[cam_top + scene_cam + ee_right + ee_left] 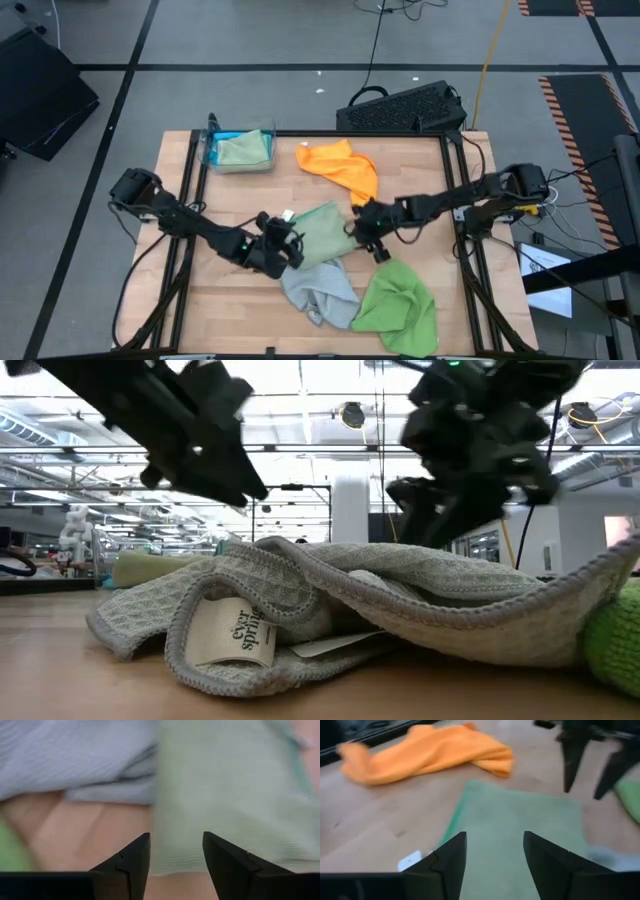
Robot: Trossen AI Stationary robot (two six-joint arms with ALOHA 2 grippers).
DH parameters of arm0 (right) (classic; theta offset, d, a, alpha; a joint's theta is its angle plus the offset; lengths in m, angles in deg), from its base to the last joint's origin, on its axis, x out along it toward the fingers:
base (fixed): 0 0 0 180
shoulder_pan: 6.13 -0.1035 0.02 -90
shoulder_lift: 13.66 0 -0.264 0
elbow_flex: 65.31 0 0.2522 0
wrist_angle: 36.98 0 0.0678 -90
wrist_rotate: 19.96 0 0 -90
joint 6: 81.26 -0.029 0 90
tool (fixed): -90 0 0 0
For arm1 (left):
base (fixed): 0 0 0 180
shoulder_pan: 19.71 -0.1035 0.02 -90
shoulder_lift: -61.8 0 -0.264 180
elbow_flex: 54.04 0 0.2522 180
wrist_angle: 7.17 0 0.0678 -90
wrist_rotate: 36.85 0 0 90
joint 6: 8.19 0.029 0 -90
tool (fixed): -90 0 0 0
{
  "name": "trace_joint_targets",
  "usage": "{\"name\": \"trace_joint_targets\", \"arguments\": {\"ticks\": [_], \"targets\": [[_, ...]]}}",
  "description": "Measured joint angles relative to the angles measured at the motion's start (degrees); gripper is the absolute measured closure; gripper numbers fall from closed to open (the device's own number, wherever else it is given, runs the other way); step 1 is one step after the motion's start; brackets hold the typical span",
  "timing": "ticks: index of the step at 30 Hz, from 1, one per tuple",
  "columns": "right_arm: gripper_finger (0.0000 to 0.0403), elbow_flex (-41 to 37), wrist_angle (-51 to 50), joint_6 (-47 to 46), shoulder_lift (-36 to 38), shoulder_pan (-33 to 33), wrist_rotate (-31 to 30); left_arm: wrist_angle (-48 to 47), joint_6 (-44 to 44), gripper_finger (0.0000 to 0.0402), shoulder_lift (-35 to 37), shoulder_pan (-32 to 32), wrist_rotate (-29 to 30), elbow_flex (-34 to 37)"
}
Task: Fold microfiber towels
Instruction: Fold the light green microfiber cloth
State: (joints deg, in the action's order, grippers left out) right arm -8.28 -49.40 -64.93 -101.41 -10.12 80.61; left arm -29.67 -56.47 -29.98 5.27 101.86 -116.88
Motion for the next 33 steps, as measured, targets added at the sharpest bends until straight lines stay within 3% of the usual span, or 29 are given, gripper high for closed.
{"name": "trace_joint_targets", "arguments": {"ticks": [3, 8, 13, 17, 21, 29, 33], "targets": [[0.0218, -4.23, 8.05, -2.12, 0.00, -3.42, -2.16, 6.07, 6.40, 0.0207, 0.40, 2.32, -0.33, 0.01], [0.0180, -10.93, 17.82, 0.14, -0.13, -8.73, -13.81, 15.05, 16.26, 0.0198, -1.99, 5.80, 0.86, 0.03], [0.0164, -16.42, 30.94, 2.21, -0.13, -9.76, -15.46, 20.85, 23.03, 0.0157, -6.06, 6.78, 1.33, 0.08], [0.0178, -18.17, 34.06, 5.25, -0.33, -9.76, -16.30, 22.50, 24.23, 0.0129, -9.52, 7.19, 1.30, 0.07], [0.0191, -18.23, 35.94, 5.43, -3.19, -9.33, -15.16, 22.50, 24.19, 0.0125, -11.99, 7.82, -0.08, -0.16], [0.0199, -17.66, 45.49, 5.43, -12.57, -8.76, -18.14, 20.85, 24.15, 0.0170, -15.15, 8.17, -3.10, -0.20], [0.0239, -16.28, 46.41, 4.98, -15.08, -8.03, -19.50, 17.10, 22.10, 0.0209, -16.33, 8.10, -3.50, -0.22]]}}
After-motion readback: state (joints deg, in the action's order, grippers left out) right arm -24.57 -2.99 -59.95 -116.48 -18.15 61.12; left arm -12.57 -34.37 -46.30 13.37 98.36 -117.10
